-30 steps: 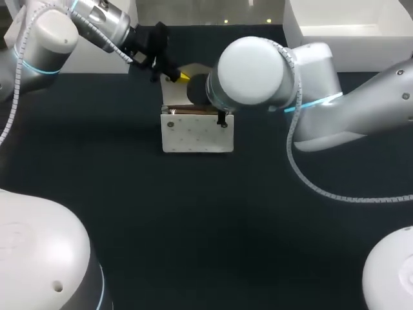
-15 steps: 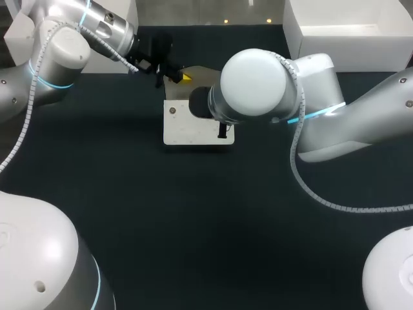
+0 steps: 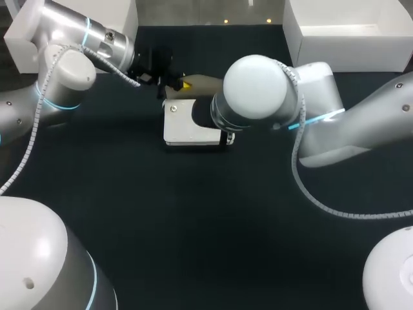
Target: Pick up the bag, open it, inspect its contents, close it, and place it on the opposite side
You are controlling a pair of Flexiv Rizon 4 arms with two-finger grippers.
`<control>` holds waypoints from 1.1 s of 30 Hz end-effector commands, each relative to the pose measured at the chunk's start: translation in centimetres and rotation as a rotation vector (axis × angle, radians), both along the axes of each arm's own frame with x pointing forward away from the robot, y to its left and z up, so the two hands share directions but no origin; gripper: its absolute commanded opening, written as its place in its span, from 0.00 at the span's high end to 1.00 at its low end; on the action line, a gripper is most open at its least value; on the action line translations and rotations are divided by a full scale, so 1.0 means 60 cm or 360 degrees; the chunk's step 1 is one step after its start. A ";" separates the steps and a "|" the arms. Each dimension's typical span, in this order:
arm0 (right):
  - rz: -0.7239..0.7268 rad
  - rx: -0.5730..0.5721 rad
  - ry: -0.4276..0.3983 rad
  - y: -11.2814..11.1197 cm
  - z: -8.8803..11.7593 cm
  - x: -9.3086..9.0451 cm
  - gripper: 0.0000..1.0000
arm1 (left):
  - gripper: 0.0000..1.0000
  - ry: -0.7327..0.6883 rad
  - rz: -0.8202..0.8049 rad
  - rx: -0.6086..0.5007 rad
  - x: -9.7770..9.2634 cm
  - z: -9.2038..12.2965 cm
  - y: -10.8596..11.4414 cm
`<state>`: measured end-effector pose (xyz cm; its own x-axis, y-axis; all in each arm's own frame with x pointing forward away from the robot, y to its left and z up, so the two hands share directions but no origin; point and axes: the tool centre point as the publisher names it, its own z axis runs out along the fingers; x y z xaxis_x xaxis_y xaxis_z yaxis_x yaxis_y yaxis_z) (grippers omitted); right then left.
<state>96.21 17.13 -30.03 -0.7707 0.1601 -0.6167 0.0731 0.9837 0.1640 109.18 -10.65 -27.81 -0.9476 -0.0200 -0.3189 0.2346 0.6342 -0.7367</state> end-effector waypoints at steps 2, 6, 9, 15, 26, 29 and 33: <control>-0.0006 -0.0007 0.0004 0.004 -0.001 0.003 1.00 | 1.00 -0.0008 0.0006 -0.0007 -0.003 -0.001 0.000; -0.0006 -0.0007 0.0004 0.004 -0.001 0.003 1.00 | 1.00 -0.0008 0.0006 -0.0007 -0.003 -0.001 0.000; -0.0006 -0.0007 0.0004 0.004 -0.001 0.003 1.00 | 1.00 -0.0053 -0.0006 0.0011 -0.004 -0.006 -0.005; 0.0022 0.0004 -0.0014 0.019 -0.028 -0.020 1.00 | 1.00 -0.0182 -0.0026 0.0038 -0.007 -0.027 -0.007; 0.0029 0.0015 -0.0022 0.029 -0.067 -0.043 1.00 | 1.00 -0.0202 -0.0014 0.0077 0.016 -0.058 -0.007; 0.0021 0.0000 -0.0046 0.027 -0.072 -0.045 1.00 | 1.00 -0.0174 -0.0028 0.0095 0.015 -0.062 -0.007; 0.0008 -0.0024 -0.0062 0.024 -0.082 -0.045 0.78 | 1.00 -0.0131 -0.0043 0.0109 0.013 -0.070 -0.008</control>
